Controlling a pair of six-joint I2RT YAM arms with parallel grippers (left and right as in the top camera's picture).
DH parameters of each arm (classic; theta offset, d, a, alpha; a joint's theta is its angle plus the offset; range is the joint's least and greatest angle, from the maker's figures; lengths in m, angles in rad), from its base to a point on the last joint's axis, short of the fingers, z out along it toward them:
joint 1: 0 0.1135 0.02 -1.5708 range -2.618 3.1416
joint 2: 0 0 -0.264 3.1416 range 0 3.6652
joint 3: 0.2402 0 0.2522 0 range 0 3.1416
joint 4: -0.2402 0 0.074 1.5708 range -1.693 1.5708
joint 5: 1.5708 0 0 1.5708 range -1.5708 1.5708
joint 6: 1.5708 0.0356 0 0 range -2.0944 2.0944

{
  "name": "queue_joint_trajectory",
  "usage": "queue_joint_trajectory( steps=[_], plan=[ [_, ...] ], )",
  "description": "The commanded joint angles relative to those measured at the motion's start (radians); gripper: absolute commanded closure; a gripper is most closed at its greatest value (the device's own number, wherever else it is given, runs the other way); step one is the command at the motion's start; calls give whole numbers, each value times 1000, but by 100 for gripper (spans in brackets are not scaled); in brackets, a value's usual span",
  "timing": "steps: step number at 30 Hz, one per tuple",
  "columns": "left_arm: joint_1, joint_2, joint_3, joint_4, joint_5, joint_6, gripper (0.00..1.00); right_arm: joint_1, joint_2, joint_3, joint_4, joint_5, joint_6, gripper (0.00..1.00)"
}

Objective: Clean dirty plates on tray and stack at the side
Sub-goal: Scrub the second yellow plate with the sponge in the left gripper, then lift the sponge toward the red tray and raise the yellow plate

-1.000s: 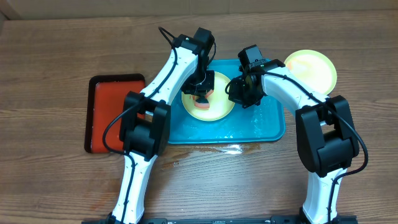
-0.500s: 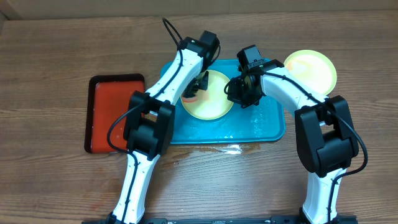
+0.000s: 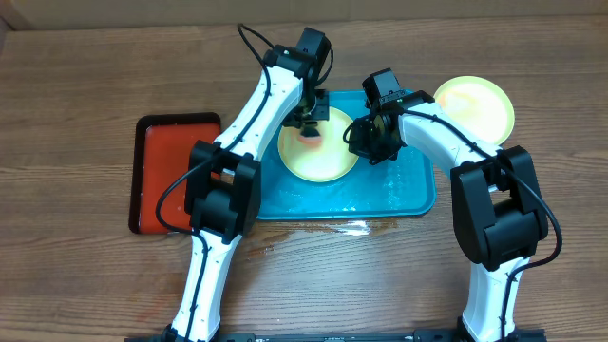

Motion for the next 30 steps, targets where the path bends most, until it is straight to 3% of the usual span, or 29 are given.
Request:
queue_joint_trajectory(
  steps=[1, 7, 12, 19, 26, 30],
  plan=[
    [-4, -26, -56, 24, 159, 48, 96, -5, -21, -6, 3, 28, -3, 96],
    [-4, -26, -87, 24, 153, 130, 96, -5, -21, -6, 8, 28, -3, 96],
    [1, -26, -86, 3, -175, 150, 96, -5, -21, -6, 7, 28, -3, 96],
    [27, -27, -66, -60, -529, 45, 96, -5, -21, -6, 7, 35, -3, 96],
    [54, -27, 90, -202, -536, -130, 96, -2, -21, -6, 4, 123, -4, 96],
    [69, -29, 229, -276, -455, -145, 96, 8, -23, 9, -2, 125, -88, 96]
  ],
)
